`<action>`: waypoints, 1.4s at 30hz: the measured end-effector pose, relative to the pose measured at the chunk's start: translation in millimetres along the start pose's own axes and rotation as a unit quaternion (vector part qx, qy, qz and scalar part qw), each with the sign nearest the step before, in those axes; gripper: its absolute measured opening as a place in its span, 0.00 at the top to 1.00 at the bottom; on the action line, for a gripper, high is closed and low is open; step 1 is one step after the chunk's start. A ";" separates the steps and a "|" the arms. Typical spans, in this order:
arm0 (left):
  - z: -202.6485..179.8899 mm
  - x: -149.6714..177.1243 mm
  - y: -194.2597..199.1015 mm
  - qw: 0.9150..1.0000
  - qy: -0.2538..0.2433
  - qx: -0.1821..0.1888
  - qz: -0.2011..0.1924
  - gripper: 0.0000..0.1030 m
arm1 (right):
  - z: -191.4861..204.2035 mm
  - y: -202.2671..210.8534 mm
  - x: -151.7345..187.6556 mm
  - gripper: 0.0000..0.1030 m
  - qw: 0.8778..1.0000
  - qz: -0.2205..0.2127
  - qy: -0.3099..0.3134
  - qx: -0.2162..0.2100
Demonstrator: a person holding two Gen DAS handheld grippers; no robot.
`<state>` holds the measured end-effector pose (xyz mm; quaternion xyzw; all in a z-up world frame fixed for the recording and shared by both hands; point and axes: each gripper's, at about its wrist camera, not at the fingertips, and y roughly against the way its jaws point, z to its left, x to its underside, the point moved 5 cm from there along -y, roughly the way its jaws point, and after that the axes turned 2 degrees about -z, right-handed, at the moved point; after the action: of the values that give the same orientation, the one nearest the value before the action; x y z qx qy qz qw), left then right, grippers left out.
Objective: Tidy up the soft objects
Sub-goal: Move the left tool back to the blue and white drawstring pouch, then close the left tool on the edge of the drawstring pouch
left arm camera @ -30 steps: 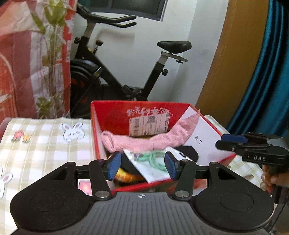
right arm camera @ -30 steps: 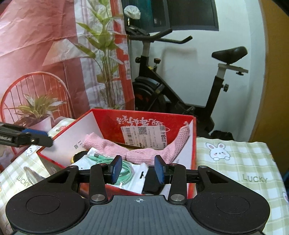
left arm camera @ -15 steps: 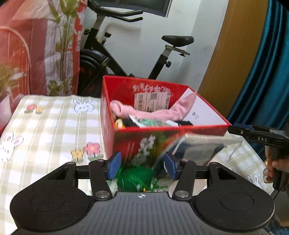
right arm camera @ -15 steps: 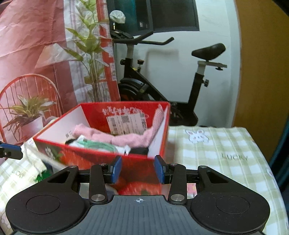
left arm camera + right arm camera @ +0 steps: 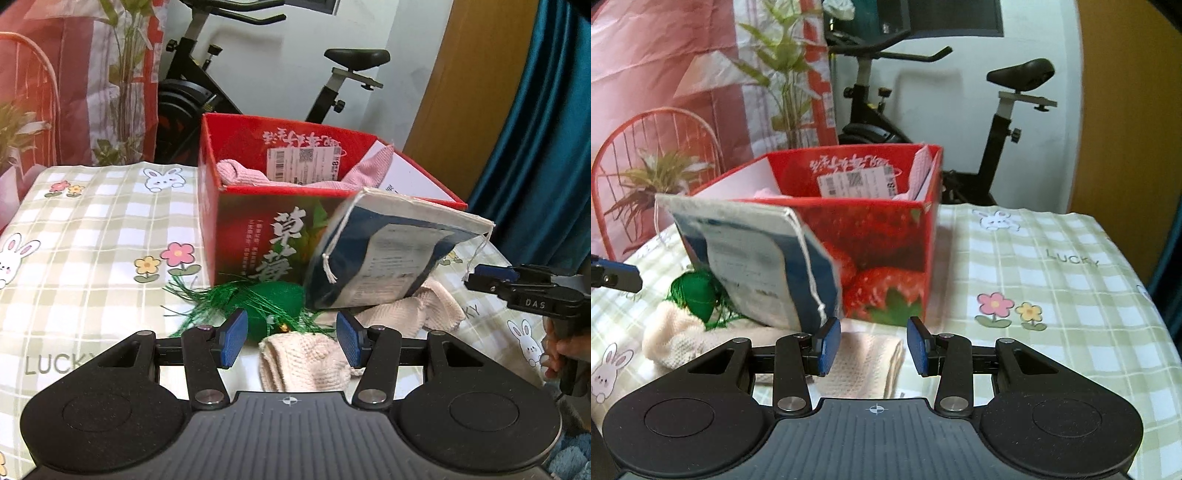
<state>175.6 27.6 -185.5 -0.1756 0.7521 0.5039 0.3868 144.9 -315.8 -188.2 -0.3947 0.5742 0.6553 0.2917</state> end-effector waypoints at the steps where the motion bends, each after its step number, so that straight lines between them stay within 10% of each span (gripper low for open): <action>1: -2.1 0.0 -2.6 1.000 0.000 0.004 0.001 0.46 | 1.7 -2.0 1.0 0.64 1.000 0.002 0.001 -0.002; 26: -38.0 -32.6 -82.7 0.998 -0.046 0.030 -0.007 0.46 | 40.0 -61.5 -13.4 0.56 0.998 0.003 0.019 -0.060; 42: -58.4 -42.3 -54.7 0.996 -0.049 0.064 -0.037 0.48 | 41.2 -35.7 -27.3 0.63 0.998 -0.040 -0.008 -0.058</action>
<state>214.8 -53.4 -176.3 -0.1533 0.7559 0.4483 0.4518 181.4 -267.2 -182.5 -0.4278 0.5170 0.6784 0.2990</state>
